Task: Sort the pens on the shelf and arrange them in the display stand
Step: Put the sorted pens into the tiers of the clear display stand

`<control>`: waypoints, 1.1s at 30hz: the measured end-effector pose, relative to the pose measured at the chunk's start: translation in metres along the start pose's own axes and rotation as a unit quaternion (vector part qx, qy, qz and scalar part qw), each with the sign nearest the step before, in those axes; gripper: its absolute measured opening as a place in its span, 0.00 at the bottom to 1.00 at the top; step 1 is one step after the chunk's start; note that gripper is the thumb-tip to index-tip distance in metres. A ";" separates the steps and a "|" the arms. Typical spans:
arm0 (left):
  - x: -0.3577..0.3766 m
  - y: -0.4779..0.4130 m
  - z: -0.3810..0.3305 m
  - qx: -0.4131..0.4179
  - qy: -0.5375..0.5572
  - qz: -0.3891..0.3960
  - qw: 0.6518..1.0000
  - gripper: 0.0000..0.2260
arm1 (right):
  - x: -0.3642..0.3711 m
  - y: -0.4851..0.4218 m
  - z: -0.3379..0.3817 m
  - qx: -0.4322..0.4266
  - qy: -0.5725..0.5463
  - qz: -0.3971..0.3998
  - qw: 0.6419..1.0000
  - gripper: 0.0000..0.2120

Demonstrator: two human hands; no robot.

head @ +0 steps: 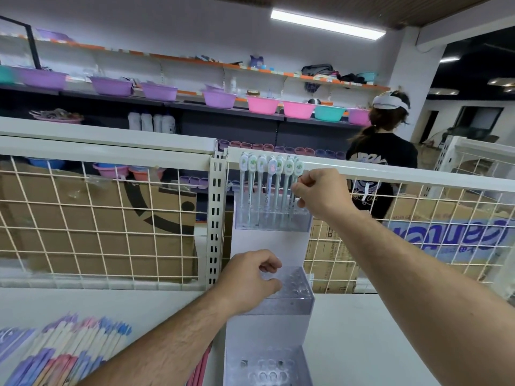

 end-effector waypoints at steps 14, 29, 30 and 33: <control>0.000 0.001 0.000 0.010 -0.006 -0.003 1.000 0.12 | -0.006 0.021 -0.008 0.003 0.004 -0.040 0.999 0.05; -0.005 0.021 0.010 0.067 -0.091 0.031 0.993 0.12 | 0.017 0.131 -0.044 0.064 0.126 0.033 0.989 0.17; -0.008 0.028 0.013 0.067 -0.095 0.029 0.993 0.13 | 0.019 0.137 -0.044 0.066 0.128 0.037 0.989 0.17; -0.022 0.049 0.021 0.051 -0.087 -0.004 0.995 0.12 | 0.027 0.154 -0.038 0.064 0.109 0.049 0.991 0.17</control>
Point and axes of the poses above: each hand's wrist, its own y-axis away from the middle knuckle, its own x-axis out of the palm, z = x × y, the point moved 5 cm from there along -y, towards the middle knuckle, and after that the axes turned 14 degrees about -y, right-handed, at the moved point
